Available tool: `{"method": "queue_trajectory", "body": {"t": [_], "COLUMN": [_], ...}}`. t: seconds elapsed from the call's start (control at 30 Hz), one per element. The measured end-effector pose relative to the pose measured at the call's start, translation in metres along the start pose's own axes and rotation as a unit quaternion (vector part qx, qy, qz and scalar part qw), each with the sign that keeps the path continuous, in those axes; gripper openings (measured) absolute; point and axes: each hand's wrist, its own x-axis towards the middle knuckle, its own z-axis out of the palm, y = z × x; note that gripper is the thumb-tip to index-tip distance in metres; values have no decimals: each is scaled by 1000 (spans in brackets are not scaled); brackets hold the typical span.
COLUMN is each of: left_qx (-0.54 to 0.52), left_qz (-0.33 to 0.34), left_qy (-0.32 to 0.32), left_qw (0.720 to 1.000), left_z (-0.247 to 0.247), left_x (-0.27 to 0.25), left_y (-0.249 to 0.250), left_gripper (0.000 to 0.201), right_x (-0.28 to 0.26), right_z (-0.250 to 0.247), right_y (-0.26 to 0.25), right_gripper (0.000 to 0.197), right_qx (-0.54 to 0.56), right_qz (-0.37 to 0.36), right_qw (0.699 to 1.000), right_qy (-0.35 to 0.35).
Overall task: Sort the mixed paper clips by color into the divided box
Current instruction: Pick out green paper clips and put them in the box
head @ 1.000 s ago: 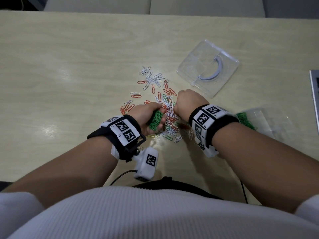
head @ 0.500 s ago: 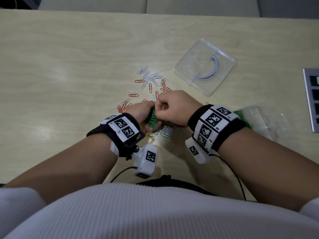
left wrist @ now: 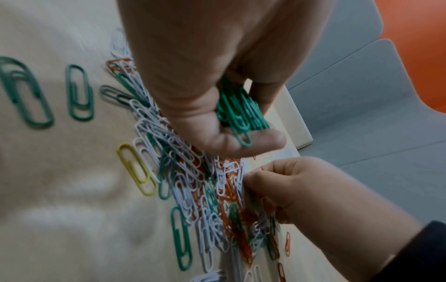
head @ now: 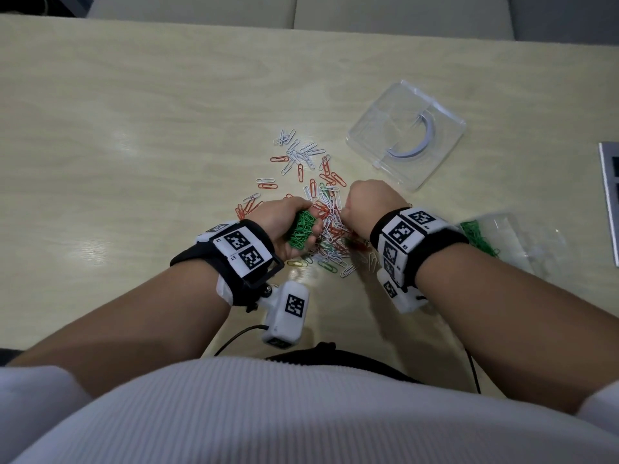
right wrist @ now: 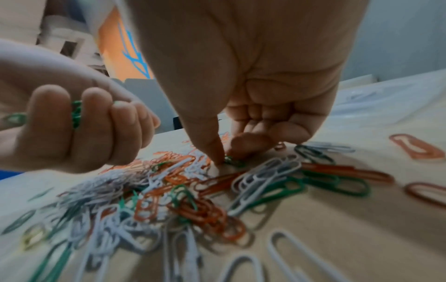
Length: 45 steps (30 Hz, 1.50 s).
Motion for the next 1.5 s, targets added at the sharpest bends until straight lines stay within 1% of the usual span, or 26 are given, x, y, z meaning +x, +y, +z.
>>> {"method": "queue_trajectory", "body": {"t": [0.1,0.17,0.2,0.23,0.3,0.33,0.4,0.43,0.53,0.57,0.63,0.7,0.77,0.87,0.93,1.07,1.13,1.27,1.4,1.5], "left_qx": [1,2,4,3,-8,-10,-8,-13,-28,-30,-28,-17,-6,0,4,13,12,11,14,16], "left_qz": [2,5,6,7,9,12,15,13,3,1,-1,2,5,8,11,13,13,0,-2,2], "left_qy": [7,8,12,18,35,37,32,26,-11,-19,-22,-21,-17,-13,-11,-17,-13,-10,-1,3], "left_qw": [1000,1000,1000,1000,999,999,999,1000,1000,999,999,1000,1000,1000,1000,1000,1000,1000,1000,1000], "left_z": [-1,-1,-1,-1,0,1,1,1,0,-1,-3,-5,-6,-8,-8,-11,-14,-18,-22,-26], "left_x": [0,1,2,2,3,3,3,3,1,0,0,0,0,0,-1,-1,0,2,4,4], "left_y": [0,0,0,-1,-1,-2,-2,-2,-1,-1,0,0,0,0,-1,-1,0,0,1,3], "left_gripper": [32,32,31,28,18,14,17,20,24,26,29,30,30,32,33,34,33,32,29,28], "right_x": [-3,-6,-8,-11,-19,-23,-27,-26,-15,-11,-6,-5,-5,-4,-1,7,9,16,25,27], "right_z": [0,0,-1,-2,-5,-7,-7,-6,-1,0,2,4,7,8,8,11,10,6,6,4], "right_y": [-3,-3,-4,-7,-15,-20,-26,-25,-16,-11,-3,3,6,4,1,-1,-2,-11,-20,-24], "right_gripper": [10,13,16,16,9,4,4,4,8,14,26,22,16,14,18,20,21,24,26,26], "right_qx": [-19,-8,26,82,211,251,273,279,310,286,158,41,0,10,25,-30,-37,-1,28,5], "right_qz": [7,-11,-31,-56,-108,-131,-155,-154,-106,-90,-76,-73,-60,-42,-44,-24,-16,-39,-35,-37], "right_qw": [1000,1000,999,995,971,959,949,948,943,951,982,995,996,996,995,995,994,994,996,998], "right_qy": [-20,-12,4,21,42,34,7,8,59,73,69,59,64,73,82,89,97,102,79,49]}}
